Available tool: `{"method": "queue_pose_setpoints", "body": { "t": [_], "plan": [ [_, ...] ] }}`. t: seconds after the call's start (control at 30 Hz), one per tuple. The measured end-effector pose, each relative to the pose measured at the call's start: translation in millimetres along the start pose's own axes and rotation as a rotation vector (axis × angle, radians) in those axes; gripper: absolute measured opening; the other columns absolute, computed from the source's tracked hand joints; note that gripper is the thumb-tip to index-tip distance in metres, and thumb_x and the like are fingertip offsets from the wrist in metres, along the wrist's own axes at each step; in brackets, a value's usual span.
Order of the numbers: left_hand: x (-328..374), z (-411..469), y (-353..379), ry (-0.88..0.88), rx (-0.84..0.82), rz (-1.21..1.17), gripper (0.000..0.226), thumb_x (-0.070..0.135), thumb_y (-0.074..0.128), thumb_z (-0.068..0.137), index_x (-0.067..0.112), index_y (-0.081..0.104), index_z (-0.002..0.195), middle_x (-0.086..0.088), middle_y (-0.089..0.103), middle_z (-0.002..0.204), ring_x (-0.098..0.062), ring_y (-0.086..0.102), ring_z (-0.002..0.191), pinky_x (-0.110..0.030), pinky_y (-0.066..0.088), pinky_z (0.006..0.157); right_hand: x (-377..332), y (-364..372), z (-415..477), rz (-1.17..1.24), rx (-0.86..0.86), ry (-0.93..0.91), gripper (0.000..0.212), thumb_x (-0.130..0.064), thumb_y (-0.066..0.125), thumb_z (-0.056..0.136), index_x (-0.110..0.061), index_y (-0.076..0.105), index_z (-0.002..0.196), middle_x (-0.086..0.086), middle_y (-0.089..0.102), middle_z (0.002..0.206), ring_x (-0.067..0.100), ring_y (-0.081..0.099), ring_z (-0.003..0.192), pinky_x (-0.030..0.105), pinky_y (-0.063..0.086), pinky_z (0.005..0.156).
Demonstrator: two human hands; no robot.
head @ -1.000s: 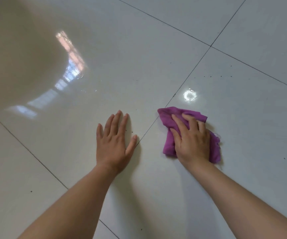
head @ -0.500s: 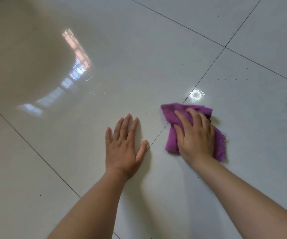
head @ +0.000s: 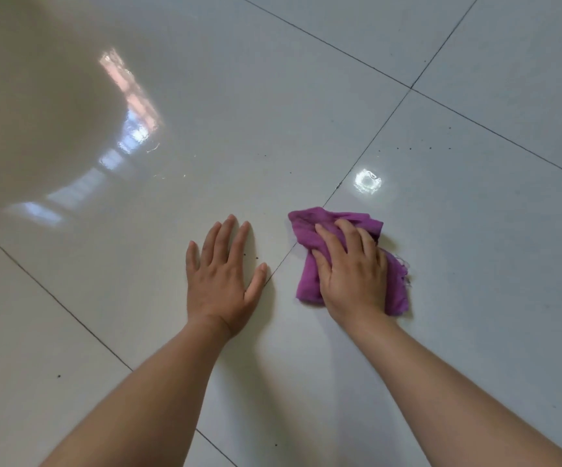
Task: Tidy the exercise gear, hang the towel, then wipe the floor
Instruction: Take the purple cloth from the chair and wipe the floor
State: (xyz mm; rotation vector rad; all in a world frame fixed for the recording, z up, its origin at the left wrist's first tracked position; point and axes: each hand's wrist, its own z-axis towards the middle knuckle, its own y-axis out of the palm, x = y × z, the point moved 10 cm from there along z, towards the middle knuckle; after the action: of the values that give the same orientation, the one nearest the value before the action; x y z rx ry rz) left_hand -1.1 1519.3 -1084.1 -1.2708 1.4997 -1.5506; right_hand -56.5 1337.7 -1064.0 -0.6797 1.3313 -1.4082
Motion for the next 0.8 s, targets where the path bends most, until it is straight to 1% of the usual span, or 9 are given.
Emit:
{"method": "queue_pose_setpoints", "body": {
  "t": [0.1,0.3,0.47,0.53,0.6,0.7,0.8],
  "plan": [
    [1.6,0.0,-1.2,-0.001,0.014,0.002,0.071,0.059,0.014,0.086,0.027,0.013,0.148,0.002,0.009,0.157,-0.016,0.003,0.144,-0.042,-0.003,0.115,7.3,-3.9,-6.0,0.006,0.033,0.052,0.04,-0.042,0.039,0.088,-0.024,0.063,0.114,0.005,0.06,0.12,0.025,0.048,0.107,0.039,0.048,0.077],
    [1.8,-2.3,0.2,0.013,0.005,0.022,0.072,0.059,0.008,0.085,0.027,0.007,0.149,0.003,0.003,0.158,-0.016,-0.002,0.144,-0.041,-0.006,0.115,3.5,-8.2,-11.1,-0.016,0.043,0.098,0.039,-0.041,0.04,0.088,-0.021,0.064,0.11,0.007,0.062,0.116,0.031,0.056,0.102,0.04,0.048,0.073],
    [-1.0,-1.3,1.8,0.046,-0.027,0.001,0.072,0.061,0.007,0.084,0.03,0.002,0.148,0.006,-0.001,0.158,-0.013,-0.005,0.144,-0.039,-0.008,0.114,-0.4,-8.6,-12.7,-0.032,0.056,0.13,0.041,-0.042,0.037,0.087,-0.021,0.064,0.11,0.007,0.061,0.114,0.032,0.056,0.101,0.041,0.048,0.072],
    [-5.0,1.3,-3.2,0.1,-0.042,-0.006,0.07,0.061,0.008,0.084,0.032,0.003,0.148,0.007,0.0,0.158,-0.013,-0.003,0.144,-0.038,-0.005,0.115,-6.0,-6.3,-6.9,-0.019,0.063,0.128,0.042,-0.043,0.036,0.087,-0.021,0.064,0.109,0.008,0.06,0.114,0.031,0.055,0.1,0.042,0.047,0.071],
    [-15.7,7.1,-11.1,0.128,-0.034,0.005,0.071,0.061,0.01,0.084,0.032,0.006,0.148,0.007,0.003,0.158,-0.014,0.001,0.144,-0.038,-0.001,0.115,-21.3,2.6,4.2,0.001,0.055,0.123,0.043,-0.044,0.036,0.086,-0.021,0.063,0.11,0.008,0.059,0.114,0.028,0.048,0.102,0.043,0.047,0.072],
    [-53.3,19.5,-24.7,0.035,0.018,0.029,0.073,0.061,0.013,0.083,0.028,0.012,0.148,0.004,0.008,0.157,-0.017,0.007,0.143,-0.039,0.005,0.116,-59.5,16.4,18.3,0.014,0.036,0.081,0.044,-0.046,0.035,0.086,-0.023,0.062,0.112,0.008,0.058,0.116,0.024,0.038,0.104,0.044,0.047,0.076],
    [-99.6,25.6,-32.0,-0.096,0.054,0.02,0.075,0.062,0.014,0.082,0.024,0.015,0.148,0.001,0.011,0.157,-0.019,0.008,0.143,-0.041,0.006,0.117,-83.6,24.9,13.3,0.042,-0.006,-0.039,0.044,-0.046,0.034,0.088,-0.025,0.06,0.116,0.007,0.057,0.119,0.024,0.038,0.107,0.045,0.046,0.081]
  ]
}}
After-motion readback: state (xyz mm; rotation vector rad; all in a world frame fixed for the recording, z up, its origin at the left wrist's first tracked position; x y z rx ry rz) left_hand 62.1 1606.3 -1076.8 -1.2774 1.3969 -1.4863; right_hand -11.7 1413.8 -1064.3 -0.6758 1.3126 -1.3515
